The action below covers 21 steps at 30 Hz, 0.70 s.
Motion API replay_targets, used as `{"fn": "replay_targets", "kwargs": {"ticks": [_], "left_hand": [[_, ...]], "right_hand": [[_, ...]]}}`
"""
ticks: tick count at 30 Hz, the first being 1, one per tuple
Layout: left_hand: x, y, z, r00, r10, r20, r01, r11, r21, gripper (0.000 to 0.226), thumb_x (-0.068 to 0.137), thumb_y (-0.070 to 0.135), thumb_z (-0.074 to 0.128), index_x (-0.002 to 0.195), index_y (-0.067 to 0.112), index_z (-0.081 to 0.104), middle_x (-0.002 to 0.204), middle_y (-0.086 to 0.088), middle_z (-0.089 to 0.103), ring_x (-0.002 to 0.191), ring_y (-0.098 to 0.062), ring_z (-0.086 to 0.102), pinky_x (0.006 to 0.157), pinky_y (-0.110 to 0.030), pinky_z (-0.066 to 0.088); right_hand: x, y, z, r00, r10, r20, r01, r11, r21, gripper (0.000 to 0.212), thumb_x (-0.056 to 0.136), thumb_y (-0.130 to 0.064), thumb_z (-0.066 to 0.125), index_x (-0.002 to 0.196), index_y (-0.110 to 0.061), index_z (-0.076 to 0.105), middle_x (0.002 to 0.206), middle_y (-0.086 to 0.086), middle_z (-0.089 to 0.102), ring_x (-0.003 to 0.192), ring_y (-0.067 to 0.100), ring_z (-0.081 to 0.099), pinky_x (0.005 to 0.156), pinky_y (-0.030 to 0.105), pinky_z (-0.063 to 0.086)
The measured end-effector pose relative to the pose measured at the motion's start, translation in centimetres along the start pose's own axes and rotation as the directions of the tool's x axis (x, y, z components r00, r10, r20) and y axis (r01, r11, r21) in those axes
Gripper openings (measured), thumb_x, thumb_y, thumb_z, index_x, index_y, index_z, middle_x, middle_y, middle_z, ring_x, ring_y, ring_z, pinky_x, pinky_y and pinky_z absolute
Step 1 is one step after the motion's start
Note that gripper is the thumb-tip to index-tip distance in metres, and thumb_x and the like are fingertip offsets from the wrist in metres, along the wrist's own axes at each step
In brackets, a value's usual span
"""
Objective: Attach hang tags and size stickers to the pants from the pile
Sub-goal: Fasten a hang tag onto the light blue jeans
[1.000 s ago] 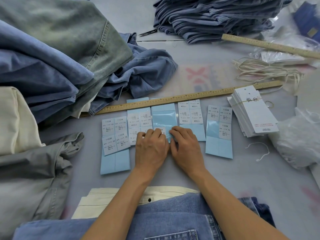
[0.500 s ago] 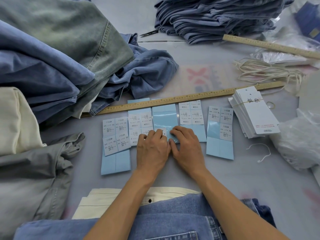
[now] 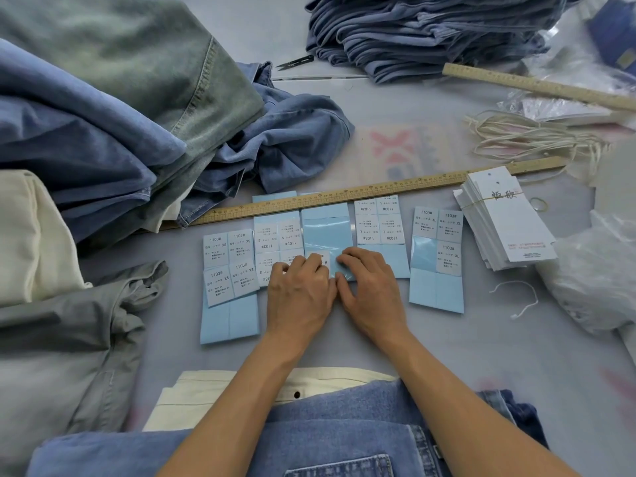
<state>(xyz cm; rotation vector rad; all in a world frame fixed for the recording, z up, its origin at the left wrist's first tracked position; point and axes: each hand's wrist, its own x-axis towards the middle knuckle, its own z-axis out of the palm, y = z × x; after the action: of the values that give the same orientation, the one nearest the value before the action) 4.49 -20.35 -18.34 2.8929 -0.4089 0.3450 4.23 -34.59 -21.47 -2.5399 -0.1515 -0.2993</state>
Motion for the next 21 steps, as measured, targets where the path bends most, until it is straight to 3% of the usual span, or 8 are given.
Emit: {"fn": "replay_targets", "kwargs": {"ticks": [13,18,21], "left_hand": [[0.45,-0.22,0.12,1.000,-0.002,-0.005,0.002,0.999,0.046,0.013,0.084,0.009,0.070,0.072,0.014,0.070,0.079,-0.001,0.063,0.073,-0.026,0.061,0.070,-0.040,0.044],[0.49,0.04,-0.11,0.994,-0.084,0.069,0.086,0.996,-0.035,0.023,0.094,0.031,0.063,0.083,0.014,0.075,0.090,0.002,0.066,0.084,-0.022,0.061,0.078,-0.040,0.044],[0.68,0.03,-0.32,0.990,-0.082,0.112,0.085,0.996,-0.020,0.028,0.098,0.033,0.056,0.089,0.015,0.076,0.095,0.002,0.065,0.089,-0.022,0.060,0.082,-0.040,0.043]], "right_hand": [[-0.05,-0.12,-0.14,1.000,-0.007,0.002,0.007,1.000,-0.003,0.029,0.090,-0.013,0.071,0.119,-0.007,0.070,0.126,0.005,0.066,0.117,0.025,0.058,0.100,0.038,0.048],[-0.11,-0.12,-0.24,1.000,-0.001,0.002,0.001,1.000,-0.004,0.030,0.089,-0.013,0.072,0.119,-0.007,0.070,0.126,0.005,0.066,0.117,0.025,0.058,0.100,0.037,0.047],[-0.09,-0.21,-0.26,1.000,-0.004,0.006,0.004,1.000,0.000,0.030,0.089,-0.012,0.072,0.119,-0.006,0.070,0.126,0.006,0.066,0.118,0.026,0.058,0.101,0.038,0.047]]}}
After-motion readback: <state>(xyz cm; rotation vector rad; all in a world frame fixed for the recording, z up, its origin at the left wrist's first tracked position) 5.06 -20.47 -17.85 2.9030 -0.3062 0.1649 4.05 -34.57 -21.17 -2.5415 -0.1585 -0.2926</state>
